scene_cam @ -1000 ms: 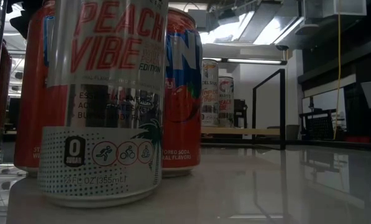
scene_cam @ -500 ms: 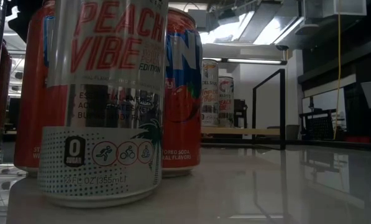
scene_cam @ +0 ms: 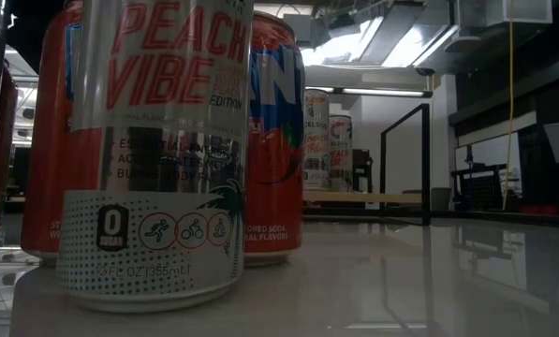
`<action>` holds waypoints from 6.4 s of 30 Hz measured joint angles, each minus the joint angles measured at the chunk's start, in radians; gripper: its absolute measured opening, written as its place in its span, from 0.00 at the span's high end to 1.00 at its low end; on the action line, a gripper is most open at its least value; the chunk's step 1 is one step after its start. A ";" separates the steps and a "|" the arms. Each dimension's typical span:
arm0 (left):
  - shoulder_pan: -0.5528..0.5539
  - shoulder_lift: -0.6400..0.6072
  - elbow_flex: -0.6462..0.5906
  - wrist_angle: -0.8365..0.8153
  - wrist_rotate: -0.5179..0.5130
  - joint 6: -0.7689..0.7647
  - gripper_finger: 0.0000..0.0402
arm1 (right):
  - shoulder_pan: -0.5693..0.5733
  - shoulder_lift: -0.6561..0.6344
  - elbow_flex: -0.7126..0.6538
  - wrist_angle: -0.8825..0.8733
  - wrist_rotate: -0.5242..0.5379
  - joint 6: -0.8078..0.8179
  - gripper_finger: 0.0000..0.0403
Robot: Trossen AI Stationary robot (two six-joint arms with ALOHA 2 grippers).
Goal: Place canned beverage on shelf
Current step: Put the red silver soda can onto the shelf aligned with the other red silver soda can
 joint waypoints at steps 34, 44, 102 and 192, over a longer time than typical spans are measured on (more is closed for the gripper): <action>-0.001 -0.036 0.229 -0.233 0.020 -0.073 0.30 | 0.000 0.000 0.000 0.000 0.000 0.000 0.03; 0.054 -0.036 0.403 -0.319 0.027 -0.011 0.30 | 0.000 0.000 0.000 0.000 0.000 0.000 0.03; 0.763 0.320 0.536 -0.173 0.183 0.636 0.29 | 0.000 0.000 0.000 0.001 0.000 0.000 0.03; 0.696 0.316 0.535 -0.127 -0.108 0.526 0.02 | 0.000 0.000 0.000 0.000 0.000 -0.001 0.03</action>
